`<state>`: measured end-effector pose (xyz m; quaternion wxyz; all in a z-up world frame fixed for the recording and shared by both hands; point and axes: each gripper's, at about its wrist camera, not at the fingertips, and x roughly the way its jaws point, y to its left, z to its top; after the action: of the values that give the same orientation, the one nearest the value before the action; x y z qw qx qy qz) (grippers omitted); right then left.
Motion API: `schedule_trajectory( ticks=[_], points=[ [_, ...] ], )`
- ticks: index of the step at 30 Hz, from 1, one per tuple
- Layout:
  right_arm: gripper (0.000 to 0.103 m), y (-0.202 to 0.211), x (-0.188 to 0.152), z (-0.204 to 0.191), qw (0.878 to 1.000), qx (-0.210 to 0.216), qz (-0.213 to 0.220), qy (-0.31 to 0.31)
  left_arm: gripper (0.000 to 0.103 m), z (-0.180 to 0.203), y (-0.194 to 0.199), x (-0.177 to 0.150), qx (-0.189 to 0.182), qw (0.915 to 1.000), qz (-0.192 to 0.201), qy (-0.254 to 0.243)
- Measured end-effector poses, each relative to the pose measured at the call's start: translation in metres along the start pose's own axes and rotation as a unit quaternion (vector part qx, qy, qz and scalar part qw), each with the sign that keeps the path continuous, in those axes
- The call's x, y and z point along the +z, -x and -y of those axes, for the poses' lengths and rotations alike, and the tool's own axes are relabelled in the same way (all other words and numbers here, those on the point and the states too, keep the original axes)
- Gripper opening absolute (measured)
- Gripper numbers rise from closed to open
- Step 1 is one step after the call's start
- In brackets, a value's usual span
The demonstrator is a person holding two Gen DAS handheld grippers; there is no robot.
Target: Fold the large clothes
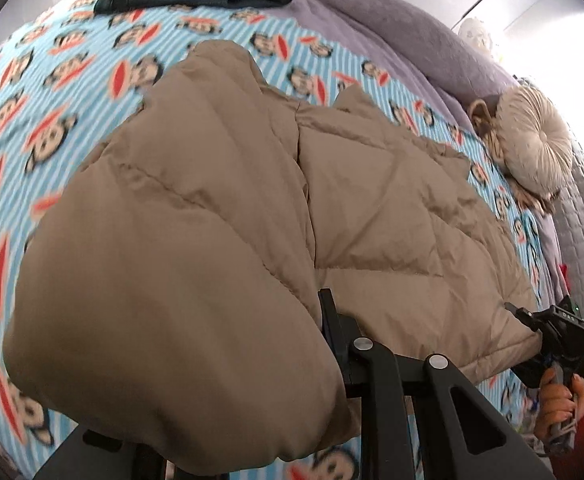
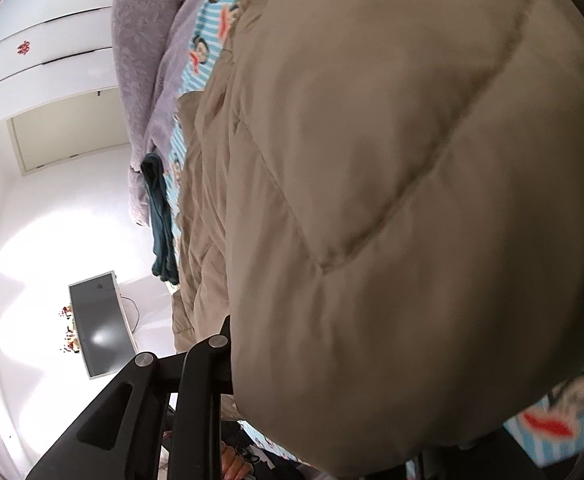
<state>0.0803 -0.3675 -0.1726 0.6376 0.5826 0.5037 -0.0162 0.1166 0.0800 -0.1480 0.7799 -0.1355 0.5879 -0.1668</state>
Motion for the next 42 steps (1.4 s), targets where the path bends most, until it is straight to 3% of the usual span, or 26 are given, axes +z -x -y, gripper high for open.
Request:
schedule_trajectory(
  ticks=[9,14,17,23,27,31,34,36,38,42],
  points=[
    [0.029,-0.003,-0.024,0.02,0.998,-0.051,0.026,-0.031,0.025,-0.021,-0.001,-0.044,0.004,0.9988,-0.048,-0.011],
    [0.035,0.001,-0.023,0.03,0.996,-0.068,0.022,-0.047,0.025,-0.022,0.005,-0.053,0.031,0.9986,-0.043,-0.001],
    [0.036,0.004,-0.017,0.025,0.996,-0.077,0.005,-0.038,0.032,-0.023,0.012,-0.054,0.05,0.9981,-0.036,0.008],
    [0.038,-0.002,-0.01,0.02,0.996,-0.084,-0.004,-0.043,0.032,-0.062,0.033,-0.05,0.02,0.9954,-0.018,0.092],
    [0.04,0.009,-0.021,0.037,0.995,-0.088,-0.009,-0.044,0.032,-0.104,0.047,-0.06,-0.025,0.9849,-0.012,0.171],
    [0.043,0.004,-0.018,0.038,0.994,-0.101,-0.011,-0.049,0.032,-0.115,0.062,-0.063,-0.03,0.9867,-0.006,0.159],
    [0.046,0.006,-0.017,0.032,0.992,-0.119,-0.014,-0.043,0.032,-0.113,0.083,-0.057,-0.004,0.9907,0.019,0.135],
    [0.047,0.007,-0.017,0.023,0.99,-0.141,-0.017,-0.026,0.032,-0.111,0.092,-0.05,0.023,0.9918,0.039,0.119],
    [0.047,0.009,-0.018,0.013,0.988,-0.154,-0.02,-0.01,0.032,-0.116,0.1,-0.046,0.021,0.9917,0.047,0.117],
    [0.05,0.011,-0.027,-0.013,0.98,-0.191,-0.025,0.048,0.032,-0.107,0.085,-0.036,0.03,0.9948,0.032,0.091]
  ],
)
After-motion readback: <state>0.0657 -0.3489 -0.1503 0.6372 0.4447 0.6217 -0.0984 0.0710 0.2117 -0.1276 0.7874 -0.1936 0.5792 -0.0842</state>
